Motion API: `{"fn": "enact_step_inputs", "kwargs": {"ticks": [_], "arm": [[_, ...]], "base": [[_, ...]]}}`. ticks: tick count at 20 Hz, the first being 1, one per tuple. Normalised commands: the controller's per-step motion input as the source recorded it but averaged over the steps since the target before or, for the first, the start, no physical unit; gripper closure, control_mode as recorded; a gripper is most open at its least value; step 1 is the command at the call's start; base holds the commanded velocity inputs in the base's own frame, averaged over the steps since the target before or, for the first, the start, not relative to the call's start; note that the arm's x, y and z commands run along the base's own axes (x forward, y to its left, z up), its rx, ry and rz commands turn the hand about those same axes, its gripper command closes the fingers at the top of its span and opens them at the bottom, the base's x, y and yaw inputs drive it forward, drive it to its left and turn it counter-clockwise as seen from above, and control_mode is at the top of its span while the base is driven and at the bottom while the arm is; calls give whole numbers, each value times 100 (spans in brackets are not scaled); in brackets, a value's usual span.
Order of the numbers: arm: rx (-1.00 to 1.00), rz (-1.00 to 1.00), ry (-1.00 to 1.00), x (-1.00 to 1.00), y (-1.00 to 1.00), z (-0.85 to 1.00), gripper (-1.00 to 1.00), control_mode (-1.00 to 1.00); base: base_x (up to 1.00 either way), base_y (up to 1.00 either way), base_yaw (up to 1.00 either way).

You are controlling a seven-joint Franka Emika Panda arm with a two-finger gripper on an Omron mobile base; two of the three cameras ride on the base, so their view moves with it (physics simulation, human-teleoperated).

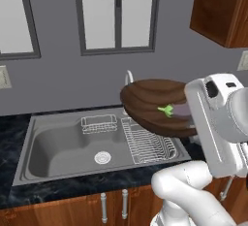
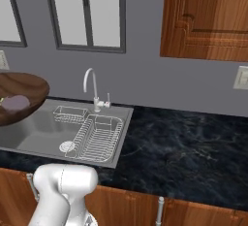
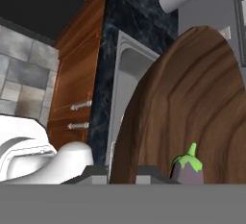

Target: Pick the eggplant from the cabinet and place it in the bowl. Then pick the bowl and place it in the sink. Then turn on the sink facuet.

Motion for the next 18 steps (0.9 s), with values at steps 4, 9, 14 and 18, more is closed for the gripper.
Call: {"fn": "enact_step_inputs", "kwargs": {"ticks": [4, 9, 14, 18], "arm": [[0, -13, 6, 45, 100, -51, 100, -100], [0, -15, 8, 47, 82, -67, 100, -100], [5, -13, 6, 78, 30, -55, 100, -100], [12, -12, 4, 99, 17, -64, 100, -100]], "base": [[0, 0, 0], [0, 0, 0], [0, 0, 0], [0, 0, 0]]}}
